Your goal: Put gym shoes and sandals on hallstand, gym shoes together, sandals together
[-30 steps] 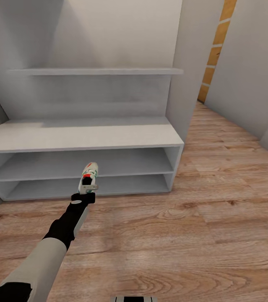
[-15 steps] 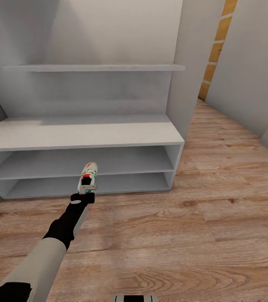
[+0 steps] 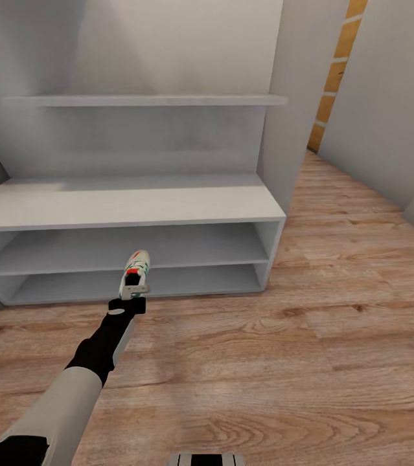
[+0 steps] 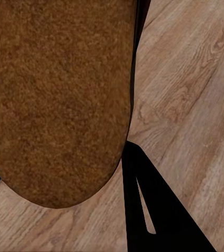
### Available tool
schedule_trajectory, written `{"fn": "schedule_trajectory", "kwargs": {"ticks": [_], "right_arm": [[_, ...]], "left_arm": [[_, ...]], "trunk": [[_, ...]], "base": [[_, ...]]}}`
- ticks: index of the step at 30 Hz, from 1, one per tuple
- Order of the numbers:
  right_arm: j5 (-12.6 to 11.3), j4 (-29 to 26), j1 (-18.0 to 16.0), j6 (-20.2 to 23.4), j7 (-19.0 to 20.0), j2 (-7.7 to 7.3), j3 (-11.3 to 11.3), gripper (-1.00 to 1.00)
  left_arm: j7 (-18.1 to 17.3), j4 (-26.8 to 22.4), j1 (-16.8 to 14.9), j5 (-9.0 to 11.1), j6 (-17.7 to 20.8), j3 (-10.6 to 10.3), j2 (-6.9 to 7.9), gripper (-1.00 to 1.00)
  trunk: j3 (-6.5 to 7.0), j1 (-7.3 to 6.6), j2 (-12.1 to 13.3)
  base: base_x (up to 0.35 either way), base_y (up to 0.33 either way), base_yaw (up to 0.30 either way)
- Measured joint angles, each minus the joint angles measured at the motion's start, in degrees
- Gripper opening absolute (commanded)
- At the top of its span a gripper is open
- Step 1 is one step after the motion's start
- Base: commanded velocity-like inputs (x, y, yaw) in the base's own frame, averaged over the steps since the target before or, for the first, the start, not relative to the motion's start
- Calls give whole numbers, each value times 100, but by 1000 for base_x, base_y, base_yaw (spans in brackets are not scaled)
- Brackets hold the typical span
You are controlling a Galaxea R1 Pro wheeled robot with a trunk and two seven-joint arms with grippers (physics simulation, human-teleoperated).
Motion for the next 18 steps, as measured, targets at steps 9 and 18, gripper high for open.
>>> {"fn": "schedule_trajectory", "kwargs": {"ticks": [9, 18], "right_arm": [[-1, 0, -2, 0, -3, 5, 0, -100], [0, -4, -4, 0, -4, 7, 1, -100]], "left_arm": [[2, 0, 0, -1, -4, 25, 0, -100], [2, 0, -1, -3, -4, 19, 0, -100]], "trunk": [[0, -4, 0], [0, -1, 0]], "base": [[297, 0, 0], [210, 0, 0]]}}
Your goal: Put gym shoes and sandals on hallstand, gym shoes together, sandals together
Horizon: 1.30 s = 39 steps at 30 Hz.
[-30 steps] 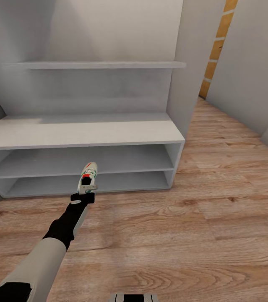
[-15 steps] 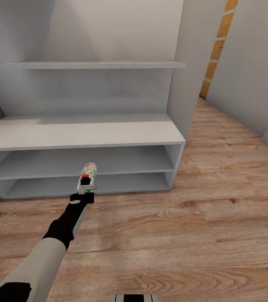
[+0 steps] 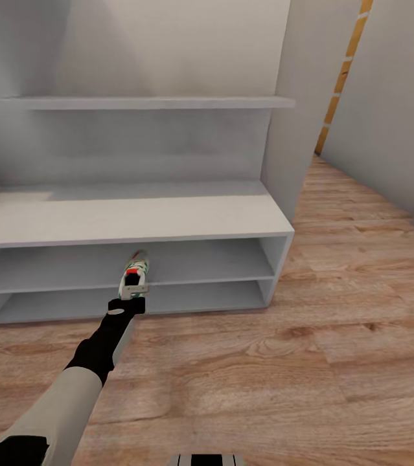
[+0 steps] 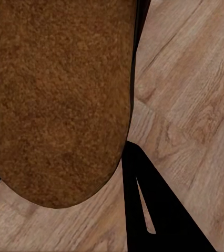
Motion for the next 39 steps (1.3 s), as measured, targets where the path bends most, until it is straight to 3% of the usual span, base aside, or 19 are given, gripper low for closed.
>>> {"fn": "schedule_trajectory", "kwargs": {"ticks": [9, 26, 39], "right_arm": [[1, 3, 1, 0, 2, -1, -1, -100], [-4, 6, -1, -2, 0, 0, -1, -100], [0, 3, 4, 0, -1, 0, -1, -100]], "left_arm": [[0, 0, 1, 0, 0, 0, 8, -100], [1, 0, 2, 2, 1, 3, 9, -100], [-1, 0, 2, 9, -69, -8, 2, -100]], "trunk": [[0, 0, 0], [0, -2, 0], [0, -1, 0]], "base": [[29, 2, 0], [267, 136, 0], [91, 11, 0]]}}
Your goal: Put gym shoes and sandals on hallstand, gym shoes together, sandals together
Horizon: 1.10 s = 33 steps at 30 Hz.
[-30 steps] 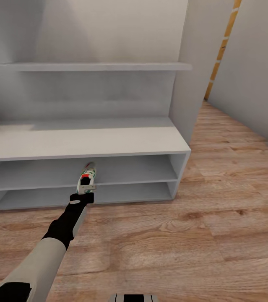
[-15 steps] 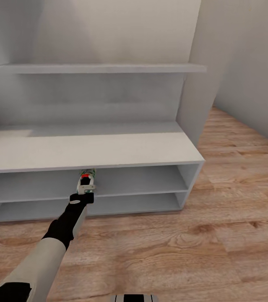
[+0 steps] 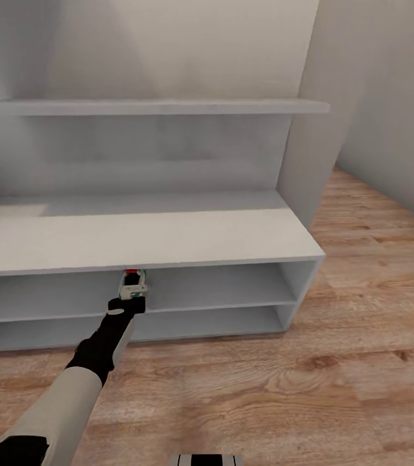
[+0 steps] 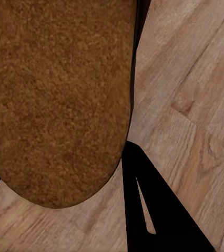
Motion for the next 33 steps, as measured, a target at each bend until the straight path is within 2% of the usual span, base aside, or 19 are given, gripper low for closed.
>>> {"fn": "schedule_trajectory", "kwargs": {"ticks": [4, 13, 21, 33], "right_arm": [[-1, 0, -1, 0, 0, 0, 0, -100], [2, 0, -4, 0, 0, -1, 0, -100], [-3, 1, -2, -1, 0, 0, 0, -100], [1, 0, 0, 0, 0, 0, 0, -100]], "left_arm": [[0, 0, 0, 0, -10, 0, -2, -100], [0, 0, 0, 5, -10, 0, -2, -100], [0, 0, 0, 6, -11, 0, -2, -100], [0, 0, 0, 7, -11, 0, -2, -100]], "trunk": [[0, 0, 0], [0, 1, 0], [0, 0, 0], [0, 2, 0]], "base": [[210, -48, 0], [43, -4, 0], [223, 0, 0], [19, 0, 0]]}}
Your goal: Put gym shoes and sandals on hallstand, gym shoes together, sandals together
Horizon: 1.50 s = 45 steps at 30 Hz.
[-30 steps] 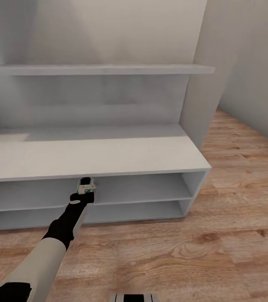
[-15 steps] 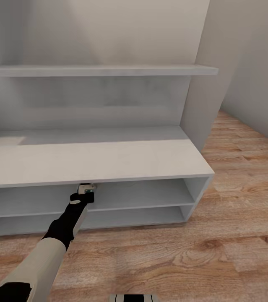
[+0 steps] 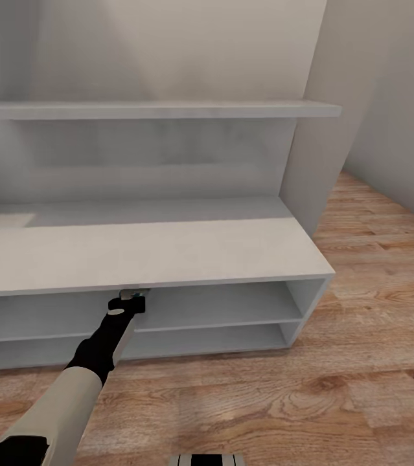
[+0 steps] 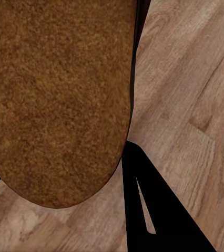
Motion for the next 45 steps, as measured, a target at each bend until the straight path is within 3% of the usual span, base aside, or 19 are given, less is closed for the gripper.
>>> {"fn": "schedule_trajectory", "kwargs": {"ticks": [13, 14, 35, 45], "right_arm": [[-1, 0, -1, 0, 0, 0, 0, -100], [0, 0, -2, 0, 0, 0, 0, -100], [-1, 0, -5, 0, 0, -4, 0, -100], [-2, 0, 0, 0, 0, -1, 0, -100]], "left_arm": [[-8, 1, 0, -1, -1, 0, 2, -100], [-9, 0, 0, 0, 0, 0, 1, 100], [-10, 1, 0, -1, -9, 0, 9, 100], [-10, 1, 0, -1, -9, 0, 8, 100]], "trunk": [[0, 0, 0], [0, 0, 0], [0, 0, 0], [0, 4, 0]], "base": [[0, 0, 0], [0, 0, 0], [-1, 0, 0], [-279, 0, 0]]}}
